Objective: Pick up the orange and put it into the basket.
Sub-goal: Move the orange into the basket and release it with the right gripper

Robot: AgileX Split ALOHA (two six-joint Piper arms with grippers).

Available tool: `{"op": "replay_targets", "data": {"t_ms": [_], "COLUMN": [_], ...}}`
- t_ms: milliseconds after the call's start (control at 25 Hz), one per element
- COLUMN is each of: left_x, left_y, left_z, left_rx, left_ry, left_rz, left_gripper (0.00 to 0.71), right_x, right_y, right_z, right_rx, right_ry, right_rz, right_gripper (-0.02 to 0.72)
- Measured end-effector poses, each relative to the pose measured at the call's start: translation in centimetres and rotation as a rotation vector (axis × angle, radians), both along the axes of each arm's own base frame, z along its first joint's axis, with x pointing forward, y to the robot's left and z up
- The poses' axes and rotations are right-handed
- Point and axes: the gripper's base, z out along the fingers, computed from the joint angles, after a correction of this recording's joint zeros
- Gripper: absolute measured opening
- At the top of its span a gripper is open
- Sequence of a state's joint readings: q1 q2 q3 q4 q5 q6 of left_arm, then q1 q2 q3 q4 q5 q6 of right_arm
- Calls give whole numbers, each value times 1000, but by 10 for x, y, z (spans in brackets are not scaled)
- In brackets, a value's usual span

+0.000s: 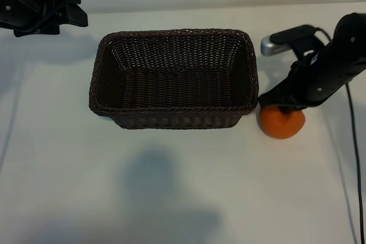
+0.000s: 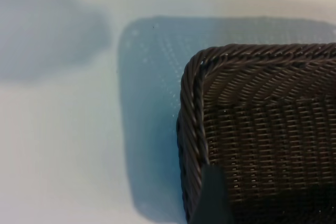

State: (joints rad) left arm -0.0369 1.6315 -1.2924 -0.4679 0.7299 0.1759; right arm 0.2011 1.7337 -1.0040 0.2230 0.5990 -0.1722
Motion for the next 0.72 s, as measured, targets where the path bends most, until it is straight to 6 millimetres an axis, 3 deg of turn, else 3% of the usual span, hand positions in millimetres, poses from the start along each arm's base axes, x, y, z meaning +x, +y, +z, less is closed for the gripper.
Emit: {"op": "replay_targets", "data": {"t_ms": [440,720], "left_x": [0,0], "left_y": [0,0], "left_z": [0,0], "left_rx": [0,0], "left_ry": [2,3], "left_rz": [-1,-2], "left_gripper": [590,590], "right_x": [5,8], "right_y": [-11,-10], "right_z": [74,86], "right_rx": [-84,-82], "right_ry": [-168,-169], "right_rz": [-48,-53], "right_gripper": [48,48]}}
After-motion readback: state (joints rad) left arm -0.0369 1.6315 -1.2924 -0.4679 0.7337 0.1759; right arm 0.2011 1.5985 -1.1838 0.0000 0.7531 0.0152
